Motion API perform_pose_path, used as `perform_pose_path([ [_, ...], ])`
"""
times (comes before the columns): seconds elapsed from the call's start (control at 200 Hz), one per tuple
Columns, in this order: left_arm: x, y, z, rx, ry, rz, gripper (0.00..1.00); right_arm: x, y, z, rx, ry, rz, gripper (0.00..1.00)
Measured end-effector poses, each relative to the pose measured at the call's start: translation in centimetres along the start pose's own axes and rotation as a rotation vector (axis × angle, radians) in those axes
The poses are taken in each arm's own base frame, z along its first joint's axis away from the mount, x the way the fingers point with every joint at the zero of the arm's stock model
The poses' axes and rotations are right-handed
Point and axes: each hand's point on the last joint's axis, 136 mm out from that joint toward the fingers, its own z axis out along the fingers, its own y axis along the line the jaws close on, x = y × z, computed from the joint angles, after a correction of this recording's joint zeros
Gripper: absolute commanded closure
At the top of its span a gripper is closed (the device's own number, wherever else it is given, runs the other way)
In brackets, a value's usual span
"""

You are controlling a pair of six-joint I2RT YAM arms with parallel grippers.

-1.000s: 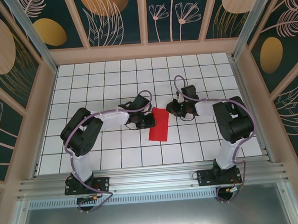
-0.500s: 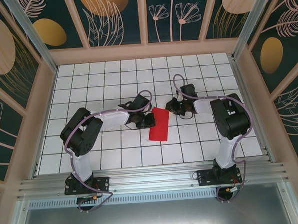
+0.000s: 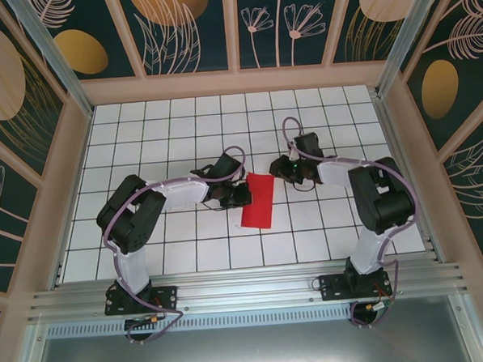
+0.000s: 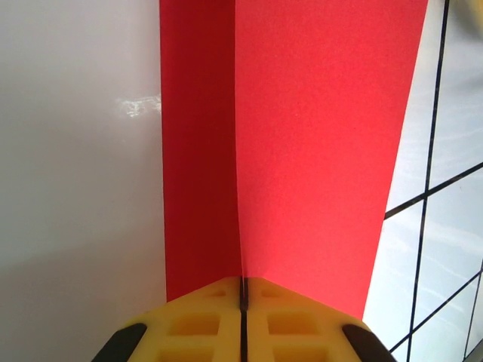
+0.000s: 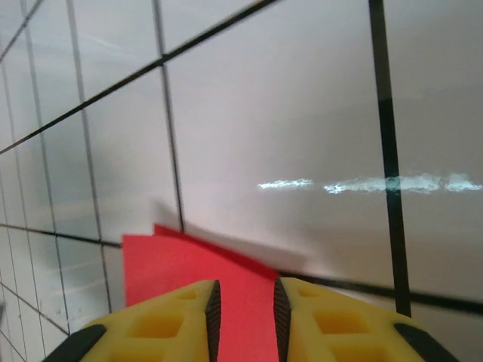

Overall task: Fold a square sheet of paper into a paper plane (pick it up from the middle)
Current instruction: Fold the square sheet of paper in half at the center of the table, then fold the triangle a second time at the center of the table.

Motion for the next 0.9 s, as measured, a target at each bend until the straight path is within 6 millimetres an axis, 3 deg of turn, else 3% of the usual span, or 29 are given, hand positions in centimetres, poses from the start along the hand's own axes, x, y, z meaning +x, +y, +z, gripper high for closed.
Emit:
perform_pose_path([
  [0.155,-0.2,-0.7,-1.0,0.025,-0.026,-0.021,0.91,-1.0,3.5,-6.3,-0.042,-0.168,-0.134,0.54],
  [0.265,-0.7,-1.5,-1.7,0.051,-0.050,-0.023,0.91,1.4,5.5,-8.3,-0.064,-0.212,-0.242,0.53],
  [0.43,-0.9,-1.8,-1.7,0.060,-0.057,-0.032,0.91,9.6,6.3,-7.1,-0.050,-0.121,-0.410,0.52],
  [0.52,-0.9,-1.8,-1.7,0.061,-0.058,-0.032,0.90,13.0,5.9,-6.6,-0.024,-0.085,-0.493,0.51],
  [0.711,-0.9,-1.8,-1.7,0.061,-0.058,-0.033,0.90,15.9,6.7,-5.7,0.008,-0.095,-0.655,0.47],
  [0.896,-0.9,-1.8,-1.7,0.061,-0.057,-0.033,0.90,17.0,7.4,-2.9,0.110,-0.056,-0.794,0.45],
])
